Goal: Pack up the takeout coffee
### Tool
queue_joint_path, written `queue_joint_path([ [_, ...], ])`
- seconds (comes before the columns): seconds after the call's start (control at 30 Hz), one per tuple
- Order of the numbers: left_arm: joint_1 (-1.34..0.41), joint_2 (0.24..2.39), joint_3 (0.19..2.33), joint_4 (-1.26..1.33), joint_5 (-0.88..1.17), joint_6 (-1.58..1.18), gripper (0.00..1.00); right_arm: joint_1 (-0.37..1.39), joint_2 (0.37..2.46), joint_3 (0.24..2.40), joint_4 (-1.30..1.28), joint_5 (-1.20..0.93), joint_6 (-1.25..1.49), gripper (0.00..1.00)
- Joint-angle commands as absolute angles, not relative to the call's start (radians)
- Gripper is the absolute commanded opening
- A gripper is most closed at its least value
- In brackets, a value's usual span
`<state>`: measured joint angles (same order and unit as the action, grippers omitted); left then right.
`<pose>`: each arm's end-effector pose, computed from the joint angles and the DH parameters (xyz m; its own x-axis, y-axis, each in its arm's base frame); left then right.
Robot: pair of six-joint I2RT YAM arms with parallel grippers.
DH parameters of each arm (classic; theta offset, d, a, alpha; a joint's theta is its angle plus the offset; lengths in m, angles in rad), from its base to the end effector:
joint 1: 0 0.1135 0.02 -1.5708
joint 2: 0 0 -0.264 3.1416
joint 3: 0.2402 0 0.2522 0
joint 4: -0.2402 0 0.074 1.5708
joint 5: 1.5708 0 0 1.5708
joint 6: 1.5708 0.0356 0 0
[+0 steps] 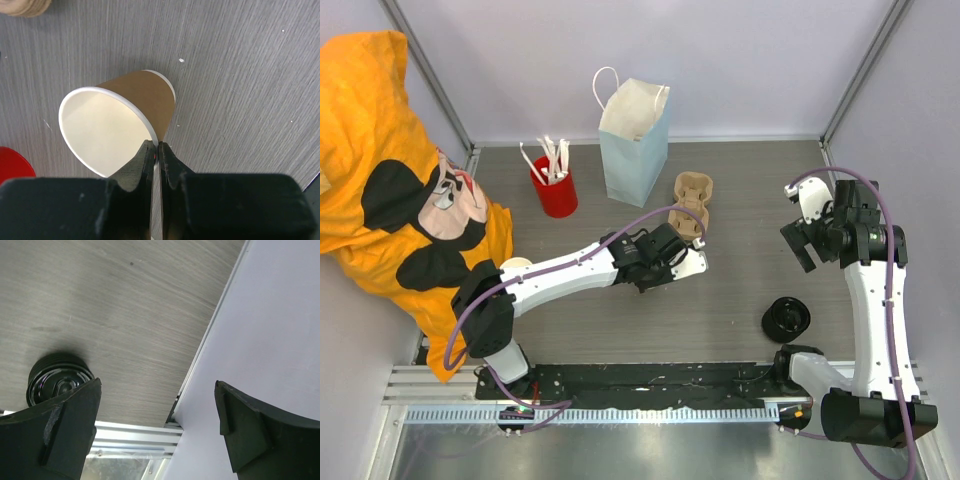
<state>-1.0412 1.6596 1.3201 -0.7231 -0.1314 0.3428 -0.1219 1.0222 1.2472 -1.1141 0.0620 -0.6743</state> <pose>0.1796 -0.2976 0.2560 -0.1389 0.8969 -0.4198 0.9238 0.2701 0.2714 0.1752 -0.0237 0.3668 -0.7020 -0.5418 -0.4622 -0.3561 0.8291 -0.4310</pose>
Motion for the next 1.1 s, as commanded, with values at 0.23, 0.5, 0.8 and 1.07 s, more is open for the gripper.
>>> queue_joint_path([
  [0.23,-1.06,1.68,1.327,-0.672,-0.147,0.321,0.2,-0.126,0.92,1.18,-1.299,-0.118,-0.867,0.95],
  [0.5,-1.063,1.66,1.371,-0.692,-0.153,0.319,0.55,-0.124,0.856,1.065,-1.276,-0.129,-0.899,0.91],
  [0.8,-1.049,1.55,1.457,-0.721,-0.201,0.321,0.97,-0.126,0.839,0.954,-1.155,-0.143,-0.864,0.84],
  [1.07,-0.927,1.427,1.493,-0.787,-0.12,0.296,0.99,-0.126,0.887,0.874,-1.126,-0.14,-0.888,0.71],
])
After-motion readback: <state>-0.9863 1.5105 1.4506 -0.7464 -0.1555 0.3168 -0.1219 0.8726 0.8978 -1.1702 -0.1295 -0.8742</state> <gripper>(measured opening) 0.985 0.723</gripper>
